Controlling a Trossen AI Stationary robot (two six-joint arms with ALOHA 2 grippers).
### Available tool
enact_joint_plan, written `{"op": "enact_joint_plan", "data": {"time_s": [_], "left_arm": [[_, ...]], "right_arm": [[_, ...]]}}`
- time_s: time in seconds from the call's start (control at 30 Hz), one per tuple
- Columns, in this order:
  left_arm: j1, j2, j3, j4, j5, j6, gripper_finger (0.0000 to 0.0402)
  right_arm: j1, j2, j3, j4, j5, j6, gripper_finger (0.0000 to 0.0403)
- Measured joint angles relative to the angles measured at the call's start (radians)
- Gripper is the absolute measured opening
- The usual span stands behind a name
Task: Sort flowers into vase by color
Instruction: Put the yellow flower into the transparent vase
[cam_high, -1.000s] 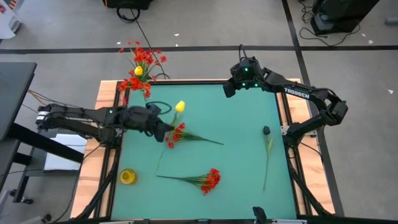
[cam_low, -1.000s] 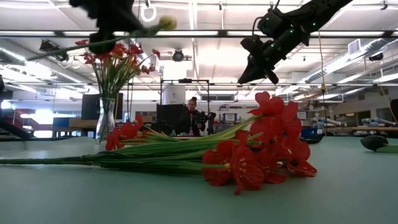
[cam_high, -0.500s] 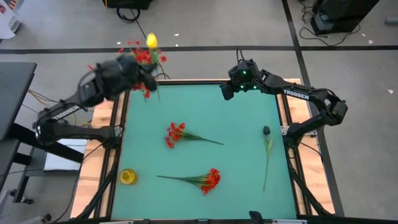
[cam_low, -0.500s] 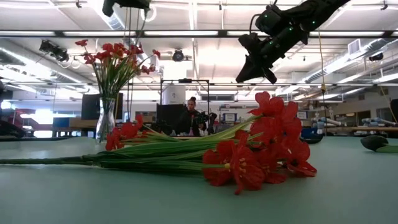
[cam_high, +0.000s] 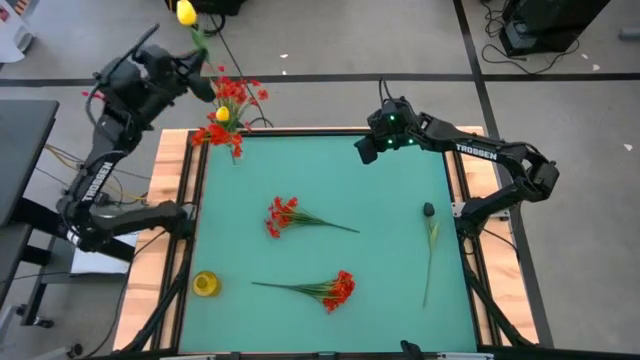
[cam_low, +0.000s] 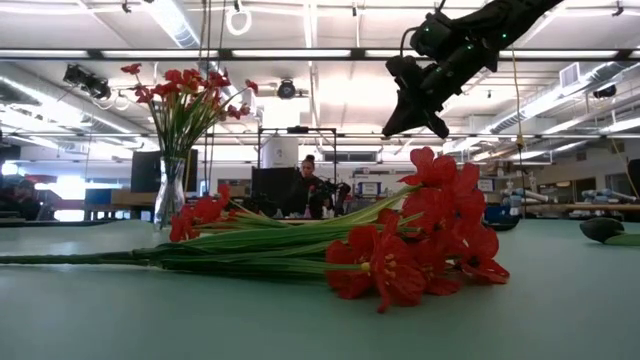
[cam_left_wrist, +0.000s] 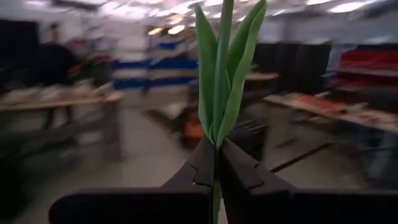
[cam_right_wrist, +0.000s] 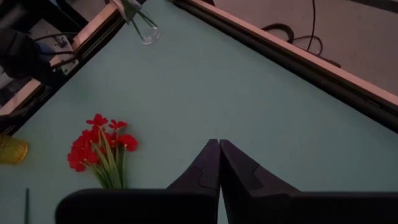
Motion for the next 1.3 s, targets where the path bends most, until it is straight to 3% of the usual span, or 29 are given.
{"op": "enact_joint_plan", "data": {"time_s": [0.1, 0.4, 0.53, 0.73, 0.87, 1.3], "left_arm": [[0.089, 0.002, -0.017, -0.061, -0.057, 0.021, 0.0014], [0.121, -0.008, -0.182, 0.237, -0.017, 0.027, 0.0014], [0.139, -0.008, -0.255, 0.242, -0.041, 0.009, 0.0014], [0.160, -0.007, -0.403, 0.246, -0.058, -0.164, 0.0013], [0.161, -0.007, -0.481, 0.240, -0.060, -0.151, 0.0013], [0.190, -0.009, -0.522, 0.295, -0.070, -0.110, 0.0013]], "right_arm": [[0.000, 0.000, 0.000, 0.000, 0.002, 0.003, 0.0013], [0.001, 0.000, 0.000, -0.018, 0.009, 0.029, 0.0013], [-0.002, 0.000, 0.000, -0.027, 0.009, 0.029, 0.0013], [-0.010, 0.000, 0.000, -0.026, 0.009, 0.029, 0.0013], [-0.019, 0.000, 0.000, -0.026, -0.002, 0.028, 0.0013], [-0.052, 0.000, 0.000, 0.008, -0.021, 0.018, 0.0013]]}}
